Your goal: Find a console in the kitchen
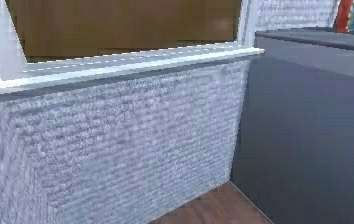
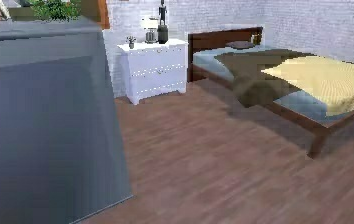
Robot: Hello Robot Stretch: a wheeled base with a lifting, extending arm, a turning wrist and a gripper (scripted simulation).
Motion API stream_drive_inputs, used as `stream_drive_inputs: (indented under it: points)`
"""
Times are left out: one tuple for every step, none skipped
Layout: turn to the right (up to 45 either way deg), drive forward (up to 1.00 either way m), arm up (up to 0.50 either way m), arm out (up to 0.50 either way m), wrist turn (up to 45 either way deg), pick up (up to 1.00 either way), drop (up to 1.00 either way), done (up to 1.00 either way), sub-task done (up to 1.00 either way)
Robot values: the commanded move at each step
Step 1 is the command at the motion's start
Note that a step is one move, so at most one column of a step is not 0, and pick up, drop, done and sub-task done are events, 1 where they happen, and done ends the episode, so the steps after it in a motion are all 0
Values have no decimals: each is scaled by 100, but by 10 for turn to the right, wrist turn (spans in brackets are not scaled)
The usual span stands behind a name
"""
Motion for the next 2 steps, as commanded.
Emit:
stream_drive_inputs:
  points:
    - [450, 0, 0, 0, 0, 0, 0, 0, 0]
    - [450, 0, 0, 0, 0, 0, 0, 0, 0]
